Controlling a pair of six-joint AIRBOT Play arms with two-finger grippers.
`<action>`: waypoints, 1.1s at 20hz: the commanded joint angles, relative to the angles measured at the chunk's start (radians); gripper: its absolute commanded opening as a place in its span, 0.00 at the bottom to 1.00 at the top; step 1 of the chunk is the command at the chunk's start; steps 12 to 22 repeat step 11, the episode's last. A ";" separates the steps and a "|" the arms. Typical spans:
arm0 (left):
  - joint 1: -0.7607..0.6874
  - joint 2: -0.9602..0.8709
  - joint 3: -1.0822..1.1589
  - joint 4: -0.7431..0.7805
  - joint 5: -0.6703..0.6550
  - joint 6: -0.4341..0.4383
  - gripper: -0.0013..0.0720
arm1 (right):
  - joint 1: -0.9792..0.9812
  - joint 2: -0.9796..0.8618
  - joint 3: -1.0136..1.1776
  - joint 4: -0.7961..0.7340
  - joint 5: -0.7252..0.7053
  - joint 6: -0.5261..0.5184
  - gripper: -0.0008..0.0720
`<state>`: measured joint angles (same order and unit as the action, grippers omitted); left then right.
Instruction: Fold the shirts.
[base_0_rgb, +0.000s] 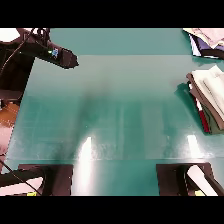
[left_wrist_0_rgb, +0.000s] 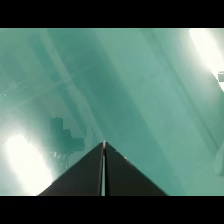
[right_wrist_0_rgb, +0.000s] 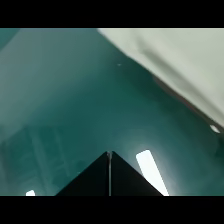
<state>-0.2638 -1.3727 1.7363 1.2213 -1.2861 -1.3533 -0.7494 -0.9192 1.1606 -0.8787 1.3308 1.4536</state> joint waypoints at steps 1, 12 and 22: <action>0.000 0.000 0.000 0.001 0.015 -0.001 0.06 | 0.212 0.002 -0.001 0.071 -0.051 -0.003 0.04; 0.000 0.000 0.000 0.000 0.020 -0.001 0.06 | 0.390 0.002 -0.001 0.063 -0.090 -0.007 0.04; 0.000 0.000 0.000 0.000 0.020 -0.001 0.06 | 0.390 0.002 -0.001 0.063 -0.090 -0.007 0.04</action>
